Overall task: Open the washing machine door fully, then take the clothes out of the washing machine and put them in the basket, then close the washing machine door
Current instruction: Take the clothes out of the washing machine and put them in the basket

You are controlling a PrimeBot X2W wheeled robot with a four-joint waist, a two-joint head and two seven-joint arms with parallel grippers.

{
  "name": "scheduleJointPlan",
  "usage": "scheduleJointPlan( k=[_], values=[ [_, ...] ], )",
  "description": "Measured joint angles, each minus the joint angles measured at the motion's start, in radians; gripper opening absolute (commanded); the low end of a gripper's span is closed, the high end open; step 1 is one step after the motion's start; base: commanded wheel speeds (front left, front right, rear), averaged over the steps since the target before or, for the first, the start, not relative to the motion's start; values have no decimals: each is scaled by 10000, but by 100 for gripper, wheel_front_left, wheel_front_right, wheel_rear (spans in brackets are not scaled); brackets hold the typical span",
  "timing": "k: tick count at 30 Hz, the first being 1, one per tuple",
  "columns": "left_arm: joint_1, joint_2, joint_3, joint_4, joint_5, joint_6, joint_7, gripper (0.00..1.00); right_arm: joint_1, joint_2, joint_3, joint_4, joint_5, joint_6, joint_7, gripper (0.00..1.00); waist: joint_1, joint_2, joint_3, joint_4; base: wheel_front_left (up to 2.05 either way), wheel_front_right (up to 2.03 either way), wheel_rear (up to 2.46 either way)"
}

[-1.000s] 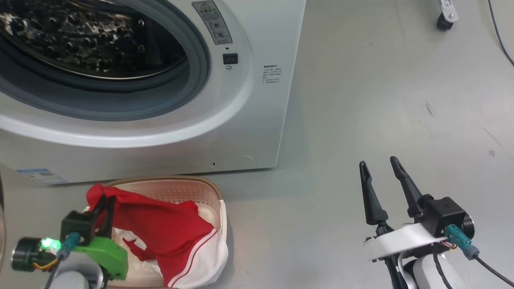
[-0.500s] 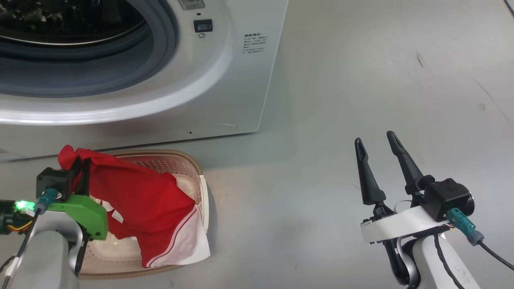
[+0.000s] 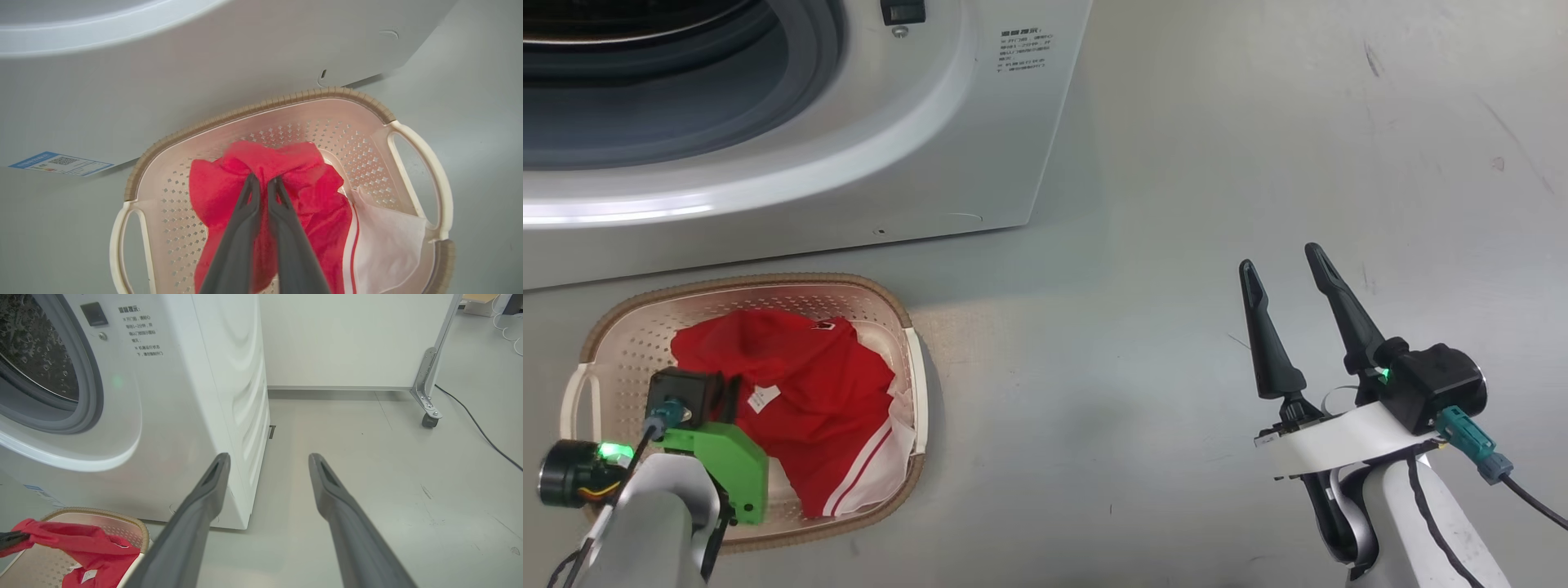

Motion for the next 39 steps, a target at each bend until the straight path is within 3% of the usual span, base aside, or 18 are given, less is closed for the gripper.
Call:
scheduleJointPlan(
  k=[10,20,21,22,30,39],
  values=[
    [-236,-40,21,1586,-90,-52,757,0,-187,8,100,2,-150,-6,0,100,0,0,350,-79,0,0,0],
    [-752,-54,21,2125,-105,-81,677,0,-191,12,65,10,-161,-96,0,100,0,0,424,-63,0,0,0],
    [-785,-61,23,2188,-109,-82,671,63,-200,12,63,19,-161,-96,0,100,0,0,421,-55,0,0,0],
    [-809,-81,23,2261,-127,-82,667,100,-212,12,50,27,-161,-98,0,100,0,0,412,-43,0,0,0],
    [-845,-303,15,2901,-364,-163,539,100,-233,13,-50,205,-161,-98,0,100,0,0,117,134,0,0,0],
    [-965,-506,52,2731,-454,-167,-715,100,-278,13,-299,382,-155,-92,0,100,0,0,-534,461,0,0,0]
  ],
)
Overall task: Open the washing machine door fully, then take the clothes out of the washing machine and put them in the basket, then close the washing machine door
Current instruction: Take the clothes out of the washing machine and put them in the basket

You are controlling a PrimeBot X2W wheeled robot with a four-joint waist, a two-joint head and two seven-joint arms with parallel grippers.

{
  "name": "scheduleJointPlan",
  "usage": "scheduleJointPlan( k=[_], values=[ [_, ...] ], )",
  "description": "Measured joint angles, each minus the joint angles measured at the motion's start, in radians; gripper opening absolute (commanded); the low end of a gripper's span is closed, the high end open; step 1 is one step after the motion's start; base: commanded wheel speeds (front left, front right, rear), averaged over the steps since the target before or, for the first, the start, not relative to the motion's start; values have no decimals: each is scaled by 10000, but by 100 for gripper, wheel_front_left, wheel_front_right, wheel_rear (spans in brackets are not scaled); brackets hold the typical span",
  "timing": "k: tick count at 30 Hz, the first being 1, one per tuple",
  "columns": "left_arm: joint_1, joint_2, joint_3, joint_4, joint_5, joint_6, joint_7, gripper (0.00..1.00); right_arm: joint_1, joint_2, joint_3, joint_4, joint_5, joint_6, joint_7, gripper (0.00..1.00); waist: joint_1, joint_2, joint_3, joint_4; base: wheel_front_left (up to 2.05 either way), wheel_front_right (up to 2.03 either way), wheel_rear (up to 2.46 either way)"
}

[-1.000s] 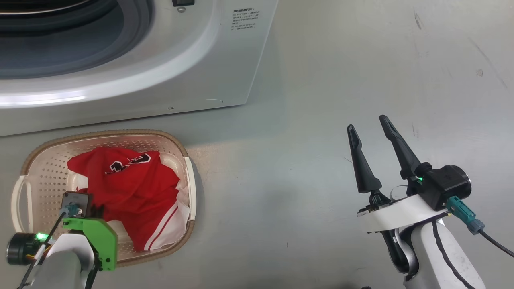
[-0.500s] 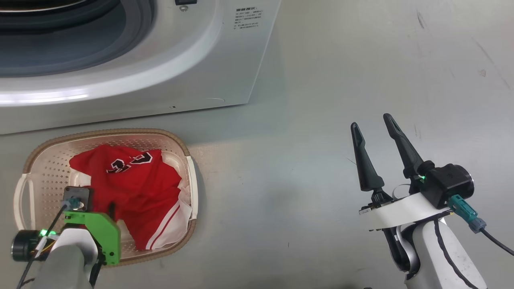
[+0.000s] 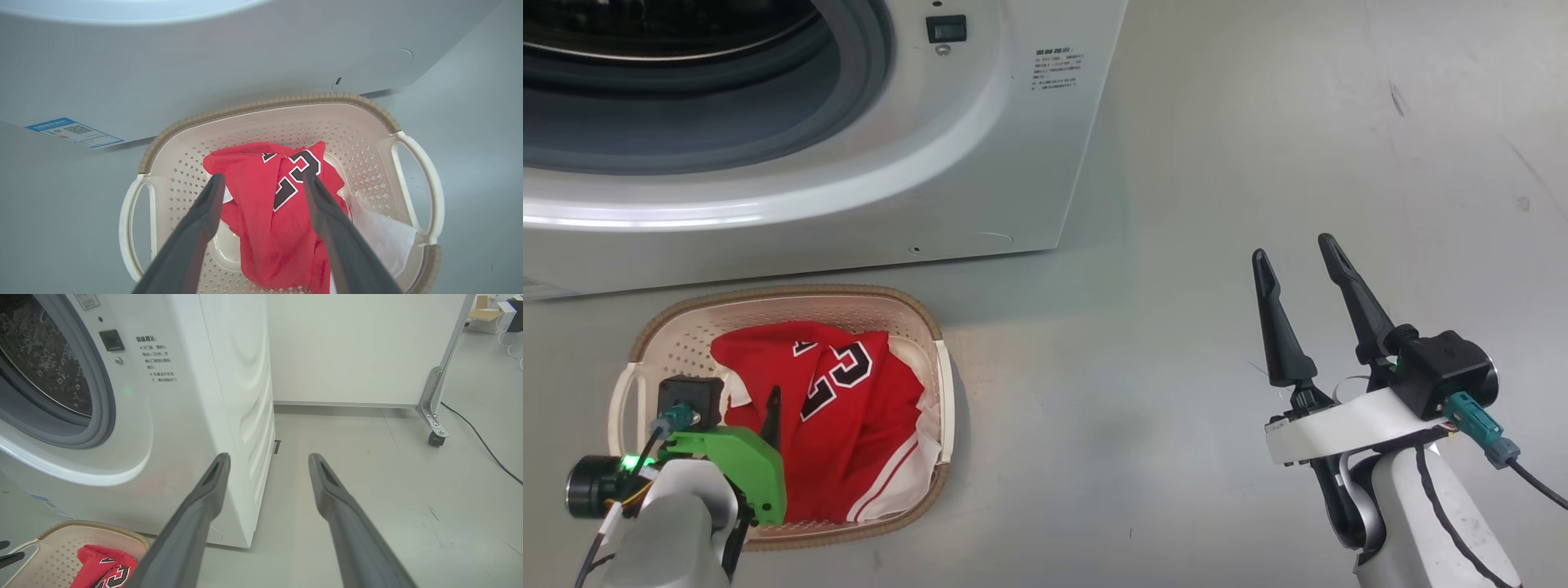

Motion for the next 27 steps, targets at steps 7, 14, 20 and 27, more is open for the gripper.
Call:
scheduleJointPlan(
  k=[7,14,20,27],
  values=[
    [-110,-199,-115,-464,4,-2,-374,100,3,-2,-299,232,96,6,0,100,0,0,-735,367,0,0,0],
    [-104,-299,-113,-941,-77,-4,-380,100,138,0,-512,466,130,102,0,100,0,0,-1486,746,0,0,0],
    [-47,-418,157,-2479,-374,-6,-393,100,636,4,-840,614,257,125,0,100,0,0,-2285,1137,0,0,0],
    [855,-424,257,-3902,-454,-6,-391,100,1092,19,-941,692,301,213,0,100,0,0,-3198,1557,0,0,0]
  ],
)
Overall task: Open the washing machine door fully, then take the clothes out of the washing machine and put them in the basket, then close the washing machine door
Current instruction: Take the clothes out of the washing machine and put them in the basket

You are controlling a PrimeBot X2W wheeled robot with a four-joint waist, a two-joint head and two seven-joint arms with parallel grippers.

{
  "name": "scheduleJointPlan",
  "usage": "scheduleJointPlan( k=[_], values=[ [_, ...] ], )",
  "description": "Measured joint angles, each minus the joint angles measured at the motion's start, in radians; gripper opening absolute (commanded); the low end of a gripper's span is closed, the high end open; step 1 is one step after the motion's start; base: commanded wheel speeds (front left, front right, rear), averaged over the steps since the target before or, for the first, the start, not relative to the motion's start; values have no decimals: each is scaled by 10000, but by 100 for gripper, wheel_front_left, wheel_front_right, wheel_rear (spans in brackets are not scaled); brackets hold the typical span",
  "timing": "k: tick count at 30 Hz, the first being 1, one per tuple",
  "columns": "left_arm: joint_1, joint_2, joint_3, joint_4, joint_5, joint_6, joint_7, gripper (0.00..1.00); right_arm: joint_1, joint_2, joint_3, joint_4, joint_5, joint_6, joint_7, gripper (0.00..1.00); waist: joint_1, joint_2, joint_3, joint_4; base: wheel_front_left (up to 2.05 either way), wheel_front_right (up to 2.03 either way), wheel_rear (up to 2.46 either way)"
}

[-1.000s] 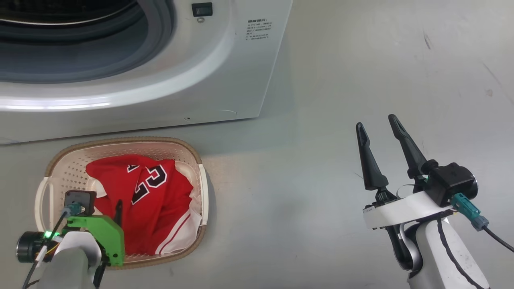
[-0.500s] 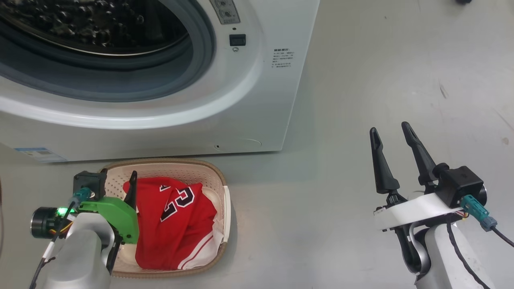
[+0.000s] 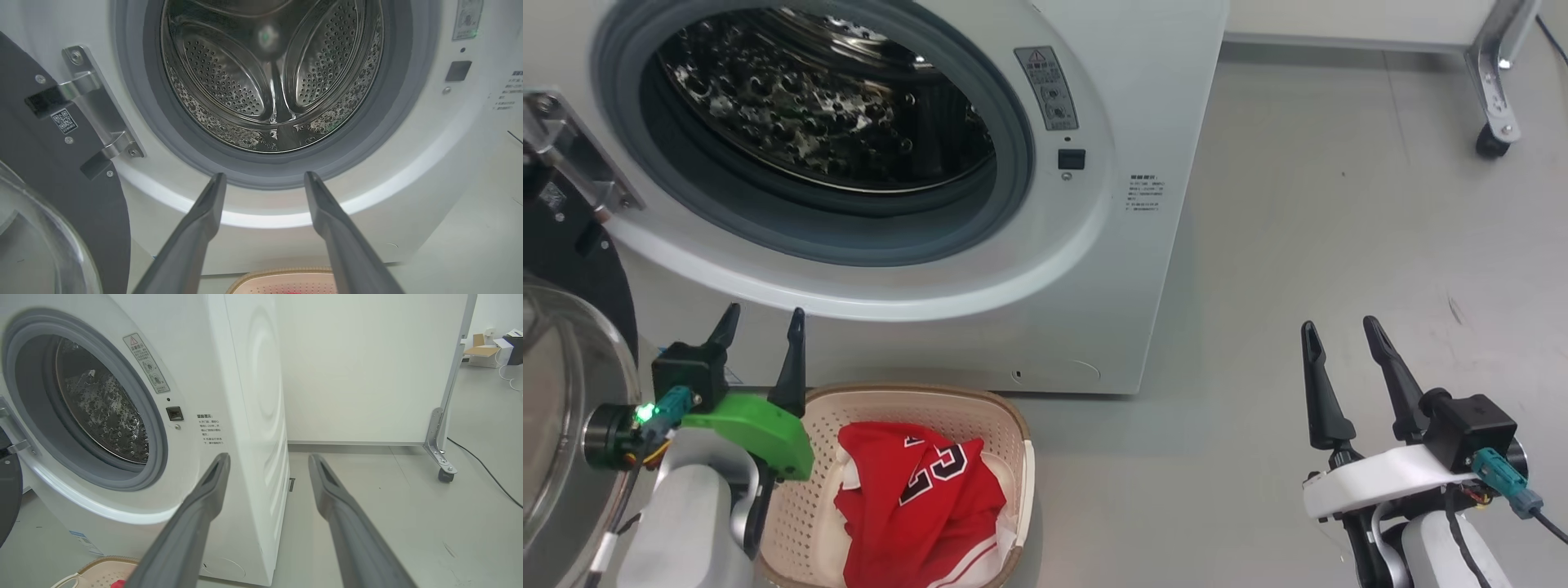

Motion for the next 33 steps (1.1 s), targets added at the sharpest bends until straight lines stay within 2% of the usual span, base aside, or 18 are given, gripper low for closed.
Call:
scheduleJointPlan(
  k=[15,33],
  values=[
    [2055,-73,-286,-1927,19,-8,-2,100,802,35,-222,-211,261,46,0,100,0,0,-1337,436,0,0,0],
    [3303,-159,-345,-3645,153,-8,-2,100,1101,54,-385,-579,330,54,0,100,0,0,-1512,321,0,0,0]
  ],
)
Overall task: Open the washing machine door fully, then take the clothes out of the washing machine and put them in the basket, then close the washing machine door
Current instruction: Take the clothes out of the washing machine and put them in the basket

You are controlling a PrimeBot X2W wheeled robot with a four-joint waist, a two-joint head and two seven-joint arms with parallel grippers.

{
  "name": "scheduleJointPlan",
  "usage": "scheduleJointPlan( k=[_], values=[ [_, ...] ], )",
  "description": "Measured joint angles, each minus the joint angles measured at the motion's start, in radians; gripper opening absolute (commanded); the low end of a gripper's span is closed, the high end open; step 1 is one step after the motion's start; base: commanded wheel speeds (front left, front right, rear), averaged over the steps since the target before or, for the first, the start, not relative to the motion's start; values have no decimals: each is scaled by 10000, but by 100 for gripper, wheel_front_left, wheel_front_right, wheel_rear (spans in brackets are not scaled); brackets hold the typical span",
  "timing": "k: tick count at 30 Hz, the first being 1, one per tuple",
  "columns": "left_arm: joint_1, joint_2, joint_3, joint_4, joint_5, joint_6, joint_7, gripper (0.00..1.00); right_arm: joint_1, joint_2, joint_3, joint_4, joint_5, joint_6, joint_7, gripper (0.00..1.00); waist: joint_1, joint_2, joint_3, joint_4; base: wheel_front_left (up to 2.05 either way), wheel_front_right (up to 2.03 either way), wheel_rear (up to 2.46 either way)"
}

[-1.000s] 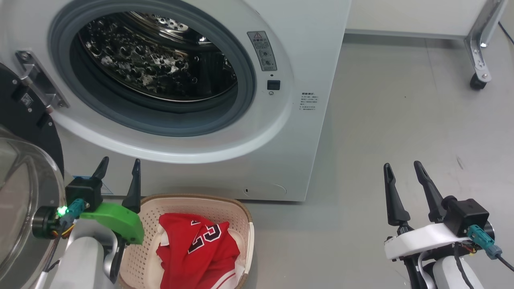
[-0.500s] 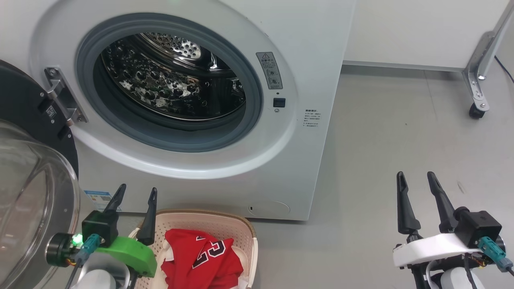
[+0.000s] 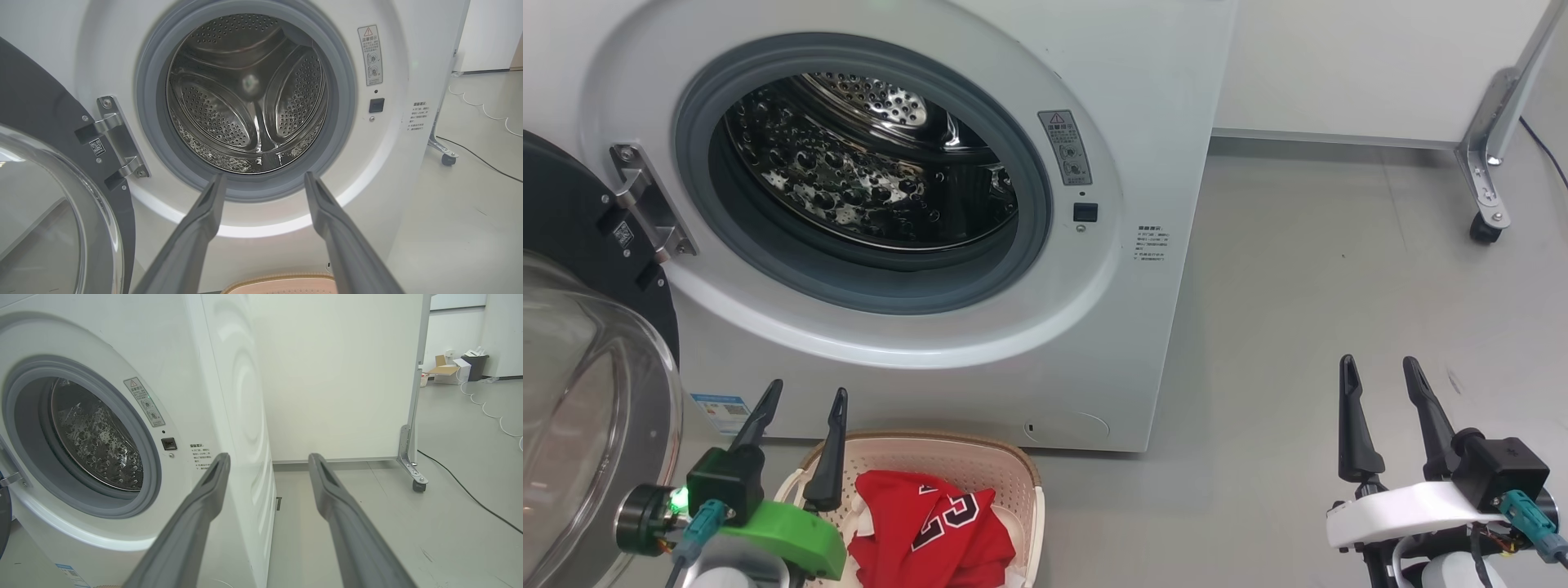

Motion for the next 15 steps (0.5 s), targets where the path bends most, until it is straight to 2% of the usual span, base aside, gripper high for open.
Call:
scheduleJointPlan(
  k=[15],
  values=[
    [454,-15,8,-435,8,-2,0,100,158,2,19,-94,0,6,0,100,0,0,37,9,0,0,0]
  ],
)
